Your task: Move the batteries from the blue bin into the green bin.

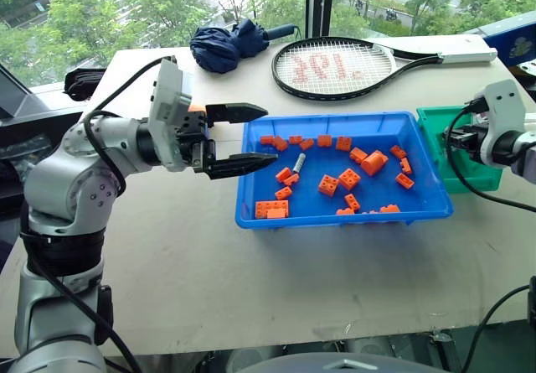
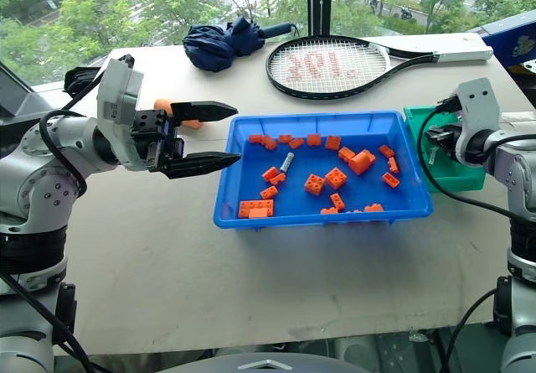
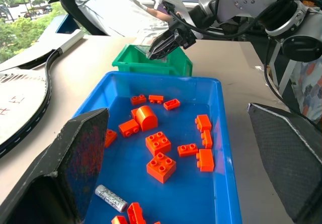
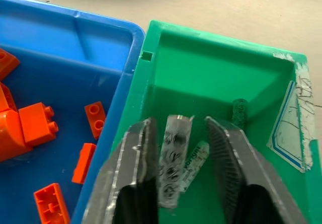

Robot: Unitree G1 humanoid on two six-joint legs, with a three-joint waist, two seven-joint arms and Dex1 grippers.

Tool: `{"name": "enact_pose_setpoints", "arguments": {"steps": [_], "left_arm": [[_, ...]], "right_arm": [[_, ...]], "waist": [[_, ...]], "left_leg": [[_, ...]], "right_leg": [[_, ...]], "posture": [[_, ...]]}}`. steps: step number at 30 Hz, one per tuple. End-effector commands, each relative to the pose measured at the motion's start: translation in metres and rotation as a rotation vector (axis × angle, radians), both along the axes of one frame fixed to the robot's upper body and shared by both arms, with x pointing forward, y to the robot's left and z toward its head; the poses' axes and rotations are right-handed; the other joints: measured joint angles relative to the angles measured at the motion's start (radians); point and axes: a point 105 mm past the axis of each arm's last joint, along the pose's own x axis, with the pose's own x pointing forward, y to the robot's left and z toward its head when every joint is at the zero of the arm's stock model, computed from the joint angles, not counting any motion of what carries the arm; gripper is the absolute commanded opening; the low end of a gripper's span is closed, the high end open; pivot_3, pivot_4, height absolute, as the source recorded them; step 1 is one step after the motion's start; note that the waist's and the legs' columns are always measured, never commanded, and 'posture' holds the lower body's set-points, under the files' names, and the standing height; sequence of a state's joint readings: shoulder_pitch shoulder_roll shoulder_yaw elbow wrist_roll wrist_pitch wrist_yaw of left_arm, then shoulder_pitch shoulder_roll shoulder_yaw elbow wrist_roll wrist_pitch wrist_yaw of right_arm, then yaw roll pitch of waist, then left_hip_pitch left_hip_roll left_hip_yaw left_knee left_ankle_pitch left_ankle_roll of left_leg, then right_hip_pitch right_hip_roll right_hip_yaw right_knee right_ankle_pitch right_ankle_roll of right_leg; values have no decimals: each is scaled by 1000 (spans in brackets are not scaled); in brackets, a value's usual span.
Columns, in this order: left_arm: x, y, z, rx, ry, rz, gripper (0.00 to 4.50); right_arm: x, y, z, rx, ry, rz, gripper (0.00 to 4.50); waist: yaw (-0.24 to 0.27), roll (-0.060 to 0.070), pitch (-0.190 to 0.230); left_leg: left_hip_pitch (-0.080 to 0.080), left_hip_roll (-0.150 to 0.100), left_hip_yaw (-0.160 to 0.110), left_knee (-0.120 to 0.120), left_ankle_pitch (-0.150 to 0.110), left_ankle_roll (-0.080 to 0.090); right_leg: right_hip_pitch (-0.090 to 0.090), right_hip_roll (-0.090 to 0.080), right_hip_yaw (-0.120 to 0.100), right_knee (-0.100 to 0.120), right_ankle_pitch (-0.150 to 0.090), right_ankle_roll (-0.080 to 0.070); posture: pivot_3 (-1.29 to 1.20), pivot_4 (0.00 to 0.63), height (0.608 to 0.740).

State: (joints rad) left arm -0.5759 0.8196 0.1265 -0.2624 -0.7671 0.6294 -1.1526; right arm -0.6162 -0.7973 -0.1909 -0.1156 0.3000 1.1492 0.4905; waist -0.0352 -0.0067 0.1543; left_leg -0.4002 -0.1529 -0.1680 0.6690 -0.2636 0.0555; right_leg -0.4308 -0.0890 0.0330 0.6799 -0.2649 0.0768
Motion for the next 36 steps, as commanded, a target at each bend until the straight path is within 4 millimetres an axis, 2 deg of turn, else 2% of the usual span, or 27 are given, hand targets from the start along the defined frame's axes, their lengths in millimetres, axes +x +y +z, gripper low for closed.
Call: {"name": "enact_pose_setpoints", "arguments": {"steps": [1, 3, 4, 7, 10, 15, 18, 20, 23, 26, 30, 36], "left_arm": [[-1, 7, 6, 10, -39, 29, 4500], [0, 15, 2, 27, -33, 62, 4500], [0, 19, 0, 37, -28, 77, 4500], [1, 31, -12, 97, -21, 121, 4500], [2, 42, -20, 128, -4, 162, 4500], [5, 68, -30, 221, -7, 246, 4500], [6, 75, -30, 240, -14, 265, 4500], [5, 76, -31, 242, -17, 266, 4500], [5, 75, -30, 234, -20, 268, 4500], [5, 74, -29, 212, -23, 275, 4500], [4, 70, -26, 184, -22, 274, 4500], [5, 68, -26, 177, -26, 270, 4500]], "right_arm": [[4, -5, 26, -56, -108, -17, 3406], [6, 7, 34, -57, -128, 29, 4393], [7, 15, 37, -53, -137, 56, 4453], [11, 53, 43, -9, -147, 174, 4453], [11, 97, 38, 38, -125, 308, 4453], [4, 181, 12, 96, -39, 528, 4453], [-2, 213, 1, 128, 5, 580, 4453], [-5, 237, -16, 157, 65, 595, 4453], [-5, 254, -31, 209, 118, 580, 4453], [1, 266, -35, 289, 119, 531, 4453], [10, 264, -41, 305, 121, 465, 4453], [12, 266, -71, 213, 158, 428, 4453]], "waist": [[-1, 0, 0], [-7, 0, 0], [-9, 1, 0], [-10, 1, 0], [-7, 1, 0], [-3, 0, 0], [-3, 0, 0], [-3, 0, 0], [-6, 0, 0], [-8, 0, 0], [-8, 0, 0], [-15, 0, 0]], "left_leg": [[0, 0, 0, 0, 0, 0], [0, 0, 0, 0, 0, 0], [0, 0, 1, -1, 0, 0], [0, 1, 2, -1, 0, 0], [1, 1, 2, -1, 0, 0], [0, 1, 1, -2, 0, 0], [0, 1, -1, -1, 0, 0], [0, 0, -2, -1, 0, 0], [0, 0, -2, -1, 0, 0], [1, 0, -2, -1, 0, -1], [1, 0, -3, -1, 0, -1], [1, 0, -3, -1, 0, -1]], "right_leg": [[0, 0, 0, 0, 0, 0], [0, 0, 1, 0, 0, 0], [0, 0, 1, 0, 0, 0], [-1, 1, 2, 0, 0, 0], [-1, 1, 2, 0, 0, 0], [-1, 1, 1, -1, 0, 0], [-1, 1, 0, -1, 0, 0], [-1, 1, -2, -1, 0, 0], [-1, 1, -2, 0, 0, 0], [-1, 1, -2, 0, 0, 0], [-1, 1, -3, 0, 0, 0], [-1, 1, -4, 0, 0, 0]], "posture": [[0, 150, 740], [0, 150, 740], [0, 150, 740], [0, 150, 740], [0, 150, 740], [0, 150, 740], [0, 150, 740], [0, 150, 740], [0, 150, 740], [0, 150, 740], [0, 150, 740], [0, 150, 740]]}}
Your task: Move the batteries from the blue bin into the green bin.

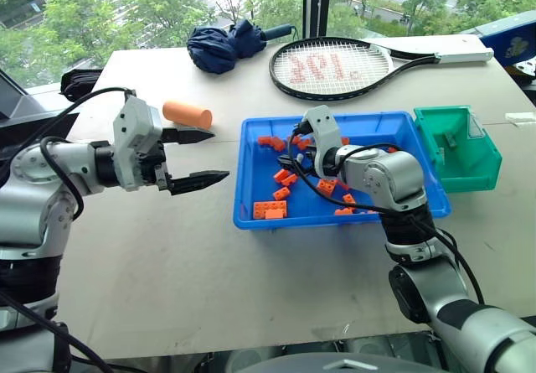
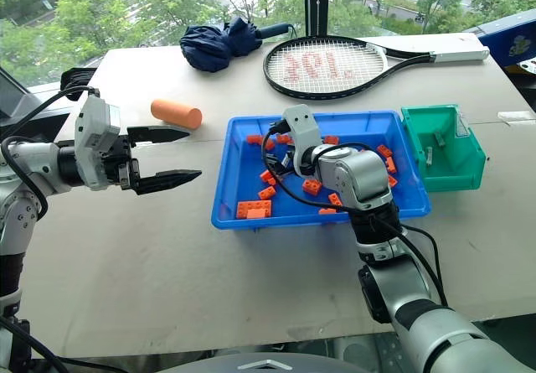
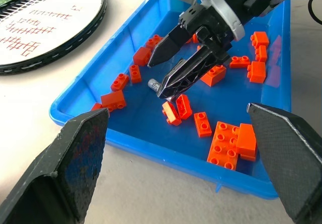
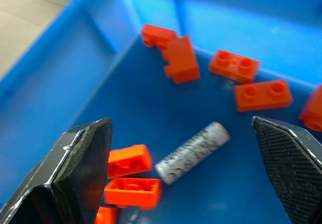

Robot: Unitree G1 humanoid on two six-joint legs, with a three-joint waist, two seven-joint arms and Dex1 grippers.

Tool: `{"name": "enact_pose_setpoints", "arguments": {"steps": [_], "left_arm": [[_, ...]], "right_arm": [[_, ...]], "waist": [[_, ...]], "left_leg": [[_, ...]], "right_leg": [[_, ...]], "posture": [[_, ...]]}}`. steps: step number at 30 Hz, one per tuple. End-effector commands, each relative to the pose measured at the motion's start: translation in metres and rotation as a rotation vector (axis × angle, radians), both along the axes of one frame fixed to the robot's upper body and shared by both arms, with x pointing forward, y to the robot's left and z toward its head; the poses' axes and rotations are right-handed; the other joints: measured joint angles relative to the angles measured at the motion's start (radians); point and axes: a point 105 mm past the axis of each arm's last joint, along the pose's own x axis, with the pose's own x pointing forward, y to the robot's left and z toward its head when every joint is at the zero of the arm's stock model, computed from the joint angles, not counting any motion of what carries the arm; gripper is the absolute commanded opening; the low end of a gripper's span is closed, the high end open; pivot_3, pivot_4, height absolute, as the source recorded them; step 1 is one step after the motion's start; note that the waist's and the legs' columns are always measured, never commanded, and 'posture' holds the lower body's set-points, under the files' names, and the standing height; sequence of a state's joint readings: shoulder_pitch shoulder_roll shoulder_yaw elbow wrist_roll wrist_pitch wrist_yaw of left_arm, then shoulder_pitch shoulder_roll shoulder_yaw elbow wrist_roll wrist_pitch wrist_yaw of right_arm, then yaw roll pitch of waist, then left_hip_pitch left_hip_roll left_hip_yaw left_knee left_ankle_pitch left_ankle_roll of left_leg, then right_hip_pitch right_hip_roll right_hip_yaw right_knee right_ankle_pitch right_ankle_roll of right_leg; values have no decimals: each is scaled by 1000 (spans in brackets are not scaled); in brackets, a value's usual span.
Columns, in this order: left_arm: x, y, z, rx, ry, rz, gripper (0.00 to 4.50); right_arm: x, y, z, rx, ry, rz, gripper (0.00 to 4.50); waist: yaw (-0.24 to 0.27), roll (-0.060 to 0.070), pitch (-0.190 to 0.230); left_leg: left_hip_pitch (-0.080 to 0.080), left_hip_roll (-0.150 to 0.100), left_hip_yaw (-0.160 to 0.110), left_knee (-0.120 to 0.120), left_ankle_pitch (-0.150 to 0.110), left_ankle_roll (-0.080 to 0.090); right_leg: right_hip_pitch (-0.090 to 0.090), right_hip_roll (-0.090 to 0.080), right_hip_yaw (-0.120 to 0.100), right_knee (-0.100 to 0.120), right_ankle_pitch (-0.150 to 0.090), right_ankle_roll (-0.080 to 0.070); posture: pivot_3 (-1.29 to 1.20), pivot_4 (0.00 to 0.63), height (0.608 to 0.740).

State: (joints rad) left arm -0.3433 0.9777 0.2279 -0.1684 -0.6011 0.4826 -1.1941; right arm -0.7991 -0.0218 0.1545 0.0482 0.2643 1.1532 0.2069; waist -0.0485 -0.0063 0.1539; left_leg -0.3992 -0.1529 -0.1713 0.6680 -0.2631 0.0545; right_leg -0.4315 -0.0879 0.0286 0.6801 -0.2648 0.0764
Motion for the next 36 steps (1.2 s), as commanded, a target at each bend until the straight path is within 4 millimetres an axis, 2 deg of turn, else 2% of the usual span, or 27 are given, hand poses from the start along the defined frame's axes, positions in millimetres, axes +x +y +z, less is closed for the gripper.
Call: {"name": "enact_pose_setpoints", "arguments": {"steps": [1, 6, 9, 13, 16, 17, 20, 23, 27, 29, 32, 33, 36], "left_arm": [[-3, -4, 12, -12, -51, -18, 4500], [-2, -5, 13, -15, -55, -23, 4500], [-2, -6, 13, -16, -55, -25, 4500], [-1, -6, 13, -18, -56, -24, 4500], [0, -5, 12, -18, -58, -22, 4500], [0, -5, 13, -19, -60, -21, 4500], [1, -6, 13, -22, -62, -22, 4500], [1, -6, 13, -22, -63, -25, 4500], [2, -8, 14, -26, -64, -32, 4500], [2, -10, 16, -37, -65, -40, 4500], [2, -19, 26, -95, -74, -78, 4500], [1, -22, 29, -114, -74, -96, 4500], [-8, -38, 40, -172, -62, -186, 4500]], "right_arm": [[-1, 6, -9, -23, -17, 1, 4453], [4, 6, -21, -63, -21, -20, 4453], [7, 3, -24, -117, -50, -9, 3665], [1, 2, -29, -197, -71, 55, 1589], [-2, 3, -30, -216, -73, 83, 227], [-2, 3, -30, -216, -81, 80, 14], [0, 1, -26, -215, -106, 72, 14], [3, -1, -13, -191, -154, 65, 14], [-2, -12, 38, -93, -306, 97, 14], [-9, -20, 55, -68, -335, 106, 14], [-22, -52, 91, -25, -408, 81, 14], [-25, -63, 98, -25, -425, 66, 14], [-29, -115, 109, -110, -452, -56, 14]], "waist": [[-5, 0, 0], [-21, 0, -1], [-21, 0, -1], [-21, 0, -1], [-21, -1, -1], [-21, -1, -1], [-21, -1, -1], [-20, -1, -1], [-17, 0, -1], [-16, 0, -1], [-10, 0, -1], [-8, 0, -1], [3, -1, -1]], "left_leg": [[0, 0, 0, 0, 0, 0], [0, 0, 0, 0, 0, 0], [1, 0, 0, 0, 0, -1], [1, 0, 0, 0, 0, -1], [1, 0, -1, 0, 0, -1], [1, 0, -1, 0, 0, -1], [1, 0, 0, 0, 0, -1], [1, 0, 0, 0, 0, -1], [0, 0, -1, 0, 0, -1], [0, 0, -1, 0, 0, -1], [0, 0, -1, 0, 0, -1], [0, 0, -1, 0, 0, -1], [-1, 0, -1, 0, 0, -1]], "right_leg": [[0, 0, 0, 0, 0, 0], [0, 0, 1, 0, 0, 0], [0, 0, 1, 1, 0, 0], [0, 0, 1, 1, 0, 0], [0, 0, 1, 1, 0, 0], [0, 0, 1, 1, 0, 0], [1, 0, 1, 1, 0, 0], [0, 0, 1, 1, 0, 0], [0, 0, 1, 0, 0, 0], [0, 0, 0, 0, 0, 0], [0, 0, 0, 0, 0, 0], [0, 0, 0, 0, 0, 0], [1, -1, 0, 0, 0, 0]], "posture": [[0, 150, 740], [0, 150, 740], [0, 150, 740], [0, 150, 740], [0, 150, 740], [0, 150, 740], [0, 150, 740], [0, 150, 740], [0, 150, 740], [0, 150, 740], [0, 150, 740], [0, 150, 740], [0, 150, 740]]}}
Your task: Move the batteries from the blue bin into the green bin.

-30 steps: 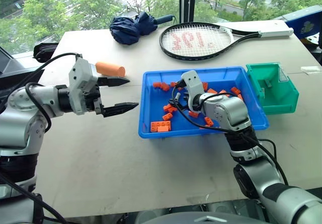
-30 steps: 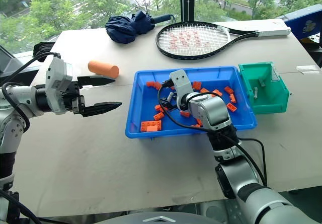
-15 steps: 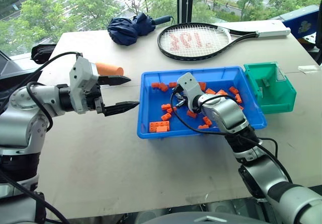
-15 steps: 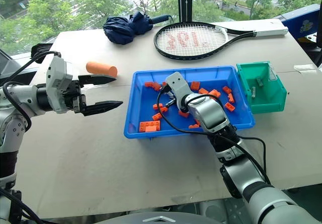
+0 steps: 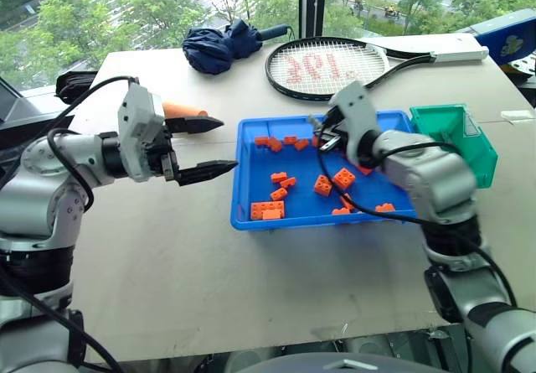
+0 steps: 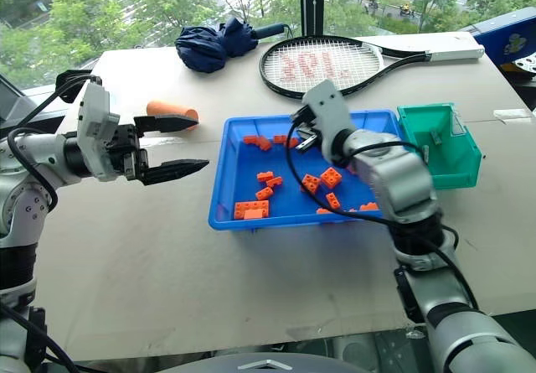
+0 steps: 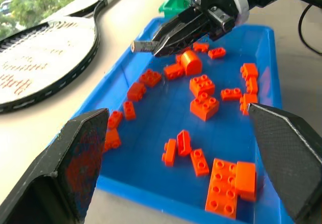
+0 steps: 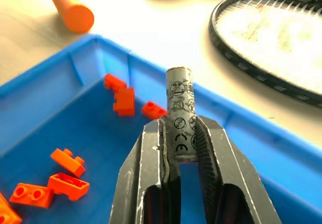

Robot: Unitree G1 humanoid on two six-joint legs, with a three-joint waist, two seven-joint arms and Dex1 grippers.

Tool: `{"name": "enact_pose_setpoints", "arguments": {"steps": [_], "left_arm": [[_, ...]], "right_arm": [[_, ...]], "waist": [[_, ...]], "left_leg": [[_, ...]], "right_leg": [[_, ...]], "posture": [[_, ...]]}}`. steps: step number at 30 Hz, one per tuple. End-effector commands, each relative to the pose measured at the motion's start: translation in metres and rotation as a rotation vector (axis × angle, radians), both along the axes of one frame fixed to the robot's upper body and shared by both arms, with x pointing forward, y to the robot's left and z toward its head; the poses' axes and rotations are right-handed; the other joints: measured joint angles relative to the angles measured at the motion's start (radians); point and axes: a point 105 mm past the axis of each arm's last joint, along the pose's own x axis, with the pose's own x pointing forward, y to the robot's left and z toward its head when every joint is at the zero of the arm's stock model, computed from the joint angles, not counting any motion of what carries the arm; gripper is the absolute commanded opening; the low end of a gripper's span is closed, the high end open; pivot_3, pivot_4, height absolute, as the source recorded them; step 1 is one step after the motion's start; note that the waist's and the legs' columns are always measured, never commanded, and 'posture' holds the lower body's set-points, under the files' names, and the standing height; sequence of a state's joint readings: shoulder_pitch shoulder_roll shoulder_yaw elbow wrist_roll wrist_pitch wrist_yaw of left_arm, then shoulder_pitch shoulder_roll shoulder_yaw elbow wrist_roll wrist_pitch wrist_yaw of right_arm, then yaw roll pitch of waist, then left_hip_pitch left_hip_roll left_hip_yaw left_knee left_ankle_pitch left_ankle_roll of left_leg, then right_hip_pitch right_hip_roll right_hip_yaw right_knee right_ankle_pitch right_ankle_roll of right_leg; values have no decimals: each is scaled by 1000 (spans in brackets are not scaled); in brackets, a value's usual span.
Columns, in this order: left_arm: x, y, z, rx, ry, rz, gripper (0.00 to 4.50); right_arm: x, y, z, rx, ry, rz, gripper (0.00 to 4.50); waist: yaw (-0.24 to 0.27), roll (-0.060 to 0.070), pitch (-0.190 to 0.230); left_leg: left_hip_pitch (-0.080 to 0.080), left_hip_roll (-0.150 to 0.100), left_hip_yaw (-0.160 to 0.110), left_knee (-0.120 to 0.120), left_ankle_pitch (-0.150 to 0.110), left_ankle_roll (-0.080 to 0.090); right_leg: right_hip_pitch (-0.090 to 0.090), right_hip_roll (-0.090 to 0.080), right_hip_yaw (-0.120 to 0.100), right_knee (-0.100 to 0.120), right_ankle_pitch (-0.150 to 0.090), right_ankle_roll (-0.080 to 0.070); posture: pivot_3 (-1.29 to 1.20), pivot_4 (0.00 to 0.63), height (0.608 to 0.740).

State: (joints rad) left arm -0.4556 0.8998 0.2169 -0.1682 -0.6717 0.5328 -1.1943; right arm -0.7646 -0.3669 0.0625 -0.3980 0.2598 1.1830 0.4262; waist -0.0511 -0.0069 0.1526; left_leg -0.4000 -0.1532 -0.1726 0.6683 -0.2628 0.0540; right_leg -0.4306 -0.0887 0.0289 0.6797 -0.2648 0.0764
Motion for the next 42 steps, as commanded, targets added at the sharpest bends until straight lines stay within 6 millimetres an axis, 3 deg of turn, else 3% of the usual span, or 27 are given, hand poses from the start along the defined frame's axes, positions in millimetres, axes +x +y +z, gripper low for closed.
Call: {"name": "enact_pose_setpoints", "arguments": {"steps": [1, 4, 7, 14, 18, 24, 25, 29, 35, 38, 42], "left_arm": [[-12, -22, 21, -54, -33, -118, 4500], [-13, -37, 24, -69, -34, -182, 4500], [-15, -56, 24, -73, -29, -266, 4500], [-8, -83, 30, -78, -58, -355, 4500], [-9, -86, 32, -86, -60, -371, 4500], [-2, -63, 18, -53, -46, -233, 4500], [0, -54, 13, -39, -39, -189, 4500], [-1, -14, -11, -11, 2, -4, 4500], [-14, 31, -57, 3, 61, 286, 4500], [-19, 44, -87, 65, 58, 426, 4500], [-36, 49, -114, 59, 100, 469, 4500]], "right_arm": [[-11, -61, 23, -35, -64, -146, 14], [-17, -113, 19, -84, -37, -290, 14], [-22, -148, 10, -98, -8, -376, 14], [-20, -188, -2, -108, 18, -488, 14], [-19, -197, -1, -139, 4, -503, 1753], [-34, -206, -6, -135, -22, -484, 4234], [-39, -205, -8, -109, -39, -442, 4409], [-71, -212, -28, -25, -57, -321, 4409], [-130, -231, -77, 37, 31, -148, 4409], [-144, -246, -99, 8, 116, -106, 4409], [-155, -260, -118, 4, 158, -55, 4409]], "waist": [[9, 0, 0], [26, 0, 0], [24, 0, 0], [14, 0, 0], [15, 0, 0], [17, 0, 0], [17, 0, 0], [18, 0, 0], [41, 1, 0], [50, 2, 1], [63, 1, 1]], "left_leg": [[0, 0, 0, 0, 0, 0], [0, 0, 0, 0, 0, 0], [0, 0, 2, 1, 0, 0], [1, 0, 4, 1, 0, 0], [1, 0, 4, 1, 0, 0], [0, 0, 3, 1, 0, 0], [0, 0, 3, 0, 0, 0], [1, 1, 3, -1, 0, 0], [5, 1, 3, 0, 0, 0], [16, 1, 4, -2, -2, 2], [21, 2, 9, -4, -6, 9]], "right_leg": [[0, 0, 0, 0, 0, 0], [1, -1, 0, -1, 0, 0], [1, -1, 1, 0, 0, 0], [1, 0, 3, 1, 0, 0], [1, 0, 3, 1, 0, 0], [1, 0, 3, 0, 0, 0], [1, 0, 3, 0, 0, 0], [1, 0, 3, 0, 0, 0], [5, 0, 4, -1, 0, 0], [17, 0, 4, -4, 0, 0], [21, 0, 8, -7, 0, 0]], "posture": [[0, 150, 740], [0, 150, 740], [0, 150, 740], [0, 150, 740], [0, 150, 740], [0, 150, 740], [0, 150, 740], [0, 150, 740], [0, 150, 740], [0, 150, 740], [0, 150, 740]]}}
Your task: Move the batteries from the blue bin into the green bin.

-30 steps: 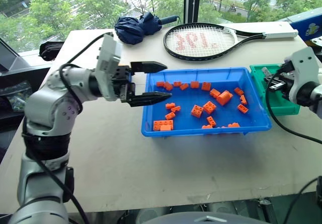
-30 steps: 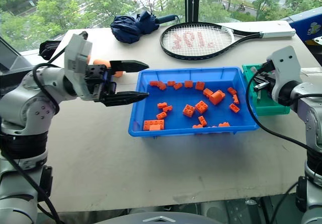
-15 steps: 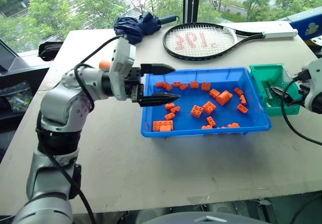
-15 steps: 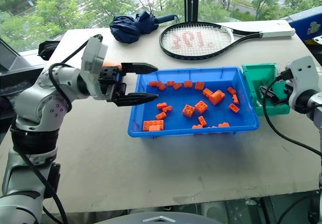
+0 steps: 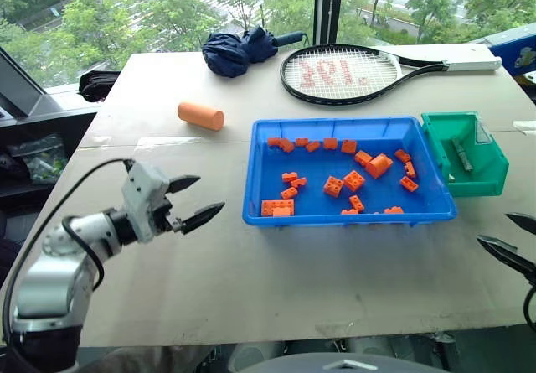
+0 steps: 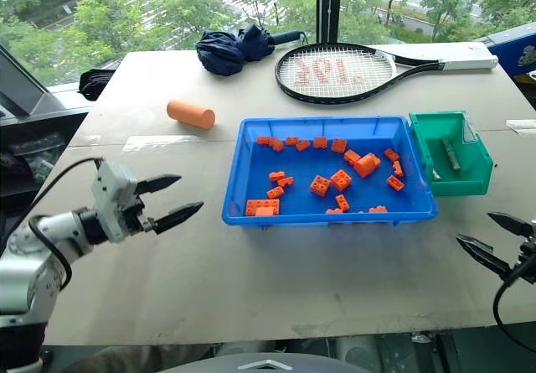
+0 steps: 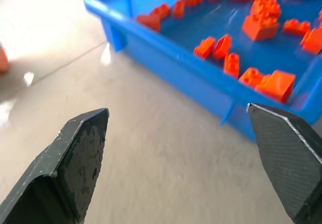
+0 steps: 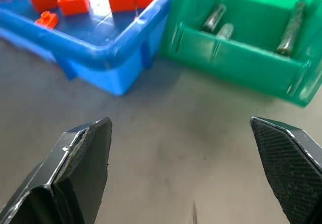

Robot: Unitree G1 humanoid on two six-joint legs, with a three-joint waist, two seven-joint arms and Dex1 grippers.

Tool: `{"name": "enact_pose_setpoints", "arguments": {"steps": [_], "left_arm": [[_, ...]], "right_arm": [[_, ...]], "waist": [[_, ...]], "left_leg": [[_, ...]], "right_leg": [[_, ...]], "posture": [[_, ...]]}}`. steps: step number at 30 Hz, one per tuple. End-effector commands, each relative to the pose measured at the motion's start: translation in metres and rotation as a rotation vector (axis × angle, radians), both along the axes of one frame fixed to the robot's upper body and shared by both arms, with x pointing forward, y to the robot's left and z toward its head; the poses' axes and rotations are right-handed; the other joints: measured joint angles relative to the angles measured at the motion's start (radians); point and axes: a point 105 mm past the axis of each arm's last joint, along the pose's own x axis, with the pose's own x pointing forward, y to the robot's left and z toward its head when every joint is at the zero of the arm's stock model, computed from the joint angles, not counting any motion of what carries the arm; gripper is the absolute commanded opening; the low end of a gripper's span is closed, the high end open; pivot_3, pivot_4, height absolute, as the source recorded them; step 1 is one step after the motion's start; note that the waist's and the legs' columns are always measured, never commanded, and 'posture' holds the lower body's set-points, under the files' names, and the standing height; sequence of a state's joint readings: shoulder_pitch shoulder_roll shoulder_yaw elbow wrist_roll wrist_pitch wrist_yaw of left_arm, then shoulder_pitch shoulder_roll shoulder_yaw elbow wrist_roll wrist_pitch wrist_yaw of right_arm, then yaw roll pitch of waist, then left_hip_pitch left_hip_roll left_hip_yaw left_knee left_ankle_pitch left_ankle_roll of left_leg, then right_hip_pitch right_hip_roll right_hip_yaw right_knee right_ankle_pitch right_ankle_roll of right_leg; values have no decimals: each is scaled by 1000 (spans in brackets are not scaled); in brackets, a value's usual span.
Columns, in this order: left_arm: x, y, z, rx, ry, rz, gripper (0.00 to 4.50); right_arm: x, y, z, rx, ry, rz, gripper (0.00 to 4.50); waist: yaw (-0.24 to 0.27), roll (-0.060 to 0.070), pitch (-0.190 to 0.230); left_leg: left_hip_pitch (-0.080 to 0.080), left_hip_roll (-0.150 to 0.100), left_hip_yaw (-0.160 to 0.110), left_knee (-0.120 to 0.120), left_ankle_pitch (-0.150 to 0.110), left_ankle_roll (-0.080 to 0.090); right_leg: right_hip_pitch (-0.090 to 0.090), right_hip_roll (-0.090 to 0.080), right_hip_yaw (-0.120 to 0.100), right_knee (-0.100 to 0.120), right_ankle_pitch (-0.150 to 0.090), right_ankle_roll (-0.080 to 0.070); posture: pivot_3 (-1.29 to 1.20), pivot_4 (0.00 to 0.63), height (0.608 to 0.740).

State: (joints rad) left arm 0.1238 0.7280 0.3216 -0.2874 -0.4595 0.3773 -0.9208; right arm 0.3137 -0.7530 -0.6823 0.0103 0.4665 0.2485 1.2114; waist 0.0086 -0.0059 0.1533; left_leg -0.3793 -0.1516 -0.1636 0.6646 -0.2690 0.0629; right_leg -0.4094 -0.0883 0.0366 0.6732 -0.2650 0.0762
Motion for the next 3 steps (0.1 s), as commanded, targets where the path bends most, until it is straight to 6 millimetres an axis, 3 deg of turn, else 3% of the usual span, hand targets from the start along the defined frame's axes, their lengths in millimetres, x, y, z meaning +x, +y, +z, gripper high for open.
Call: {"name": "enact_pose_setpoints", "arguments": {"steps": [1, 3], "left_arm": [[-8, 1, 3, 40, -70, 7, 4500], [-16, 1, -3, 52, -67, -12, 4500]], "right_arm": [[-7, -8, -4, -61, -16, 79, 4409], [-9, -10, -9, -71, -11, 110, 4409]], "waist": [[5, 0, 0], [6, 0, 0]], "left_leg": [[0, 0, 1, 0, 0, 0], [0, 0, 1, 0, 0, -1]], "right_leg": [[0, 0, 1, 0, 0, 0], [0, 0, 1, 0, 0, 0]], "posture": [[0, 150, 740], [0, 150, 740]]}}
